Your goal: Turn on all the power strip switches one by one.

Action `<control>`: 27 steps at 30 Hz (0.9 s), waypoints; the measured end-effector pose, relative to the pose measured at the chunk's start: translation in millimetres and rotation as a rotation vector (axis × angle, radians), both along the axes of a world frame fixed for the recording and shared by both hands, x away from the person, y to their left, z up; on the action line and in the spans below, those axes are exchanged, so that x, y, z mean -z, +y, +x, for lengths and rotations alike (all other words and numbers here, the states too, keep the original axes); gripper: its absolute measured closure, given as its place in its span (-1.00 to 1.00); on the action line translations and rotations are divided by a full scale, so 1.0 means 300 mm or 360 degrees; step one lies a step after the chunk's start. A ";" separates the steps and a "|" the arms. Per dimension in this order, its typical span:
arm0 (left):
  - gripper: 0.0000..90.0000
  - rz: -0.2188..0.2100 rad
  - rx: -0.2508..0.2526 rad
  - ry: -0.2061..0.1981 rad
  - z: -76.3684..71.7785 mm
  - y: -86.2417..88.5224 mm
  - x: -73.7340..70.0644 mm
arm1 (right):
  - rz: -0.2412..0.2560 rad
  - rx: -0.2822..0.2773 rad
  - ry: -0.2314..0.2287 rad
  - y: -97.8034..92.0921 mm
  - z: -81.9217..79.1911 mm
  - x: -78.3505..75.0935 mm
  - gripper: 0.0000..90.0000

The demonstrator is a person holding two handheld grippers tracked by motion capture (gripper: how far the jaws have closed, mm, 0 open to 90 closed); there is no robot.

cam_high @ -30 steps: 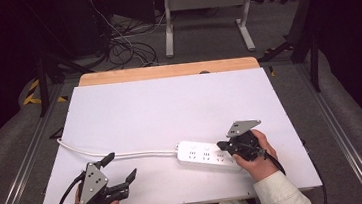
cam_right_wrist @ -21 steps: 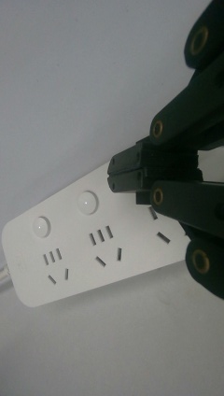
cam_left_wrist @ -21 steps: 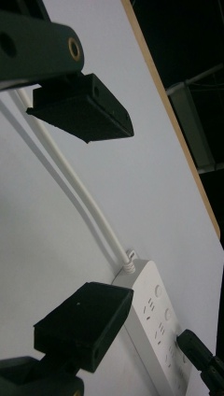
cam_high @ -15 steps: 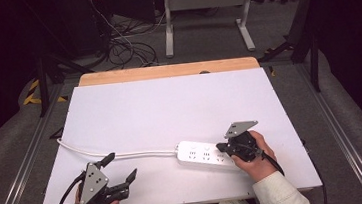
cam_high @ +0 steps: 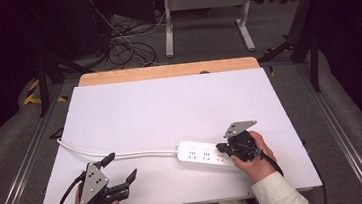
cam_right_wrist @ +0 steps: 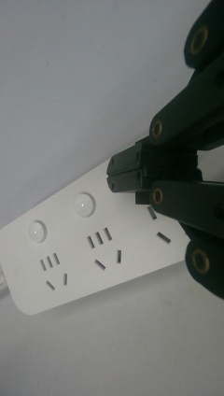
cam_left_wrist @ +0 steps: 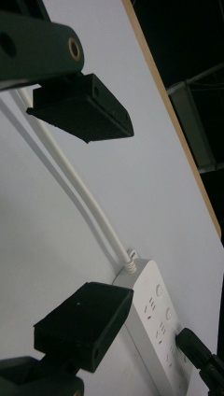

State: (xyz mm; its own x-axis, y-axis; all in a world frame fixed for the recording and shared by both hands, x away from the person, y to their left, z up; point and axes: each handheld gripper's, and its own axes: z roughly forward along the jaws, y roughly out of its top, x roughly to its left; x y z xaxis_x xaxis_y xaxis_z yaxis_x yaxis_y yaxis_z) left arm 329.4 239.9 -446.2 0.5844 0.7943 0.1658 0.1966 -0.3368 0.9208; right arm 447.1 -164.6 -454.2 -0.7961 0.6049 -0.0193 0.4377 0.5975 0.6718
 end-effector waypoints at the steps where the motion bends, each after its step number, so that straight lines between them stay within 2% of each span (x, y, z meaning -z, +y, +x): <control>1: -0.55 -0.0013 -0.0002 0.0006 0.000 -0.002 0.001 | 0.0003 -0.0001 0.0002 -0.001 0.001 0.001 1.00; 12: -0.55 0.0000 -0.0008 0.0007 0.000 -0.002 0.002 | -0.0006 0.0020 0.0021 0.006 0.004 0.001 1.00; 23: -0.55 -0.0004 -0.0015 0.0019 0.003 -0.005 0.005 | -0.0029 0.0031 0.0002 0.018 0.005 0.000 1.00; 25: -0.55 -0.0003 -0.0017 0.0019 0.003 -0.005 0.004 | -0.0008 0.0008 -0.0017 0.018 0.003 -0.006 1.00; 26: -0.55 0.0006 -0.0017 0.0011 0.003 -0.003 0.003 | 0.0012 0.0012 -0.0053 0.016 -0.003 -0.015 1.00; 27: -0.55 0.0002 -0.0018 0.0007 0.003 -0.003 0.003 | 0.0074 0.0000 -0.0081 0.010 -0.009 -0.028 1.00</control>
State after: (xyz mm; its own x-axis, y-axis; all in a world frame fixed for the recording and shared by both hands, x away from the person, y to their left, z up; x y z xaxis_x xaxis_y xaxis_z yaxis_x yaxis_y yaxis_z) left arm 330.1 239.1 -447.0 0.5762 0.8007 0.1642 0.2045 -0.3357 0.9195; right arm 444.3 -161.7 -445.7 -0.7946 0.6063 -0.0316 0.4025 0.5650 0.7202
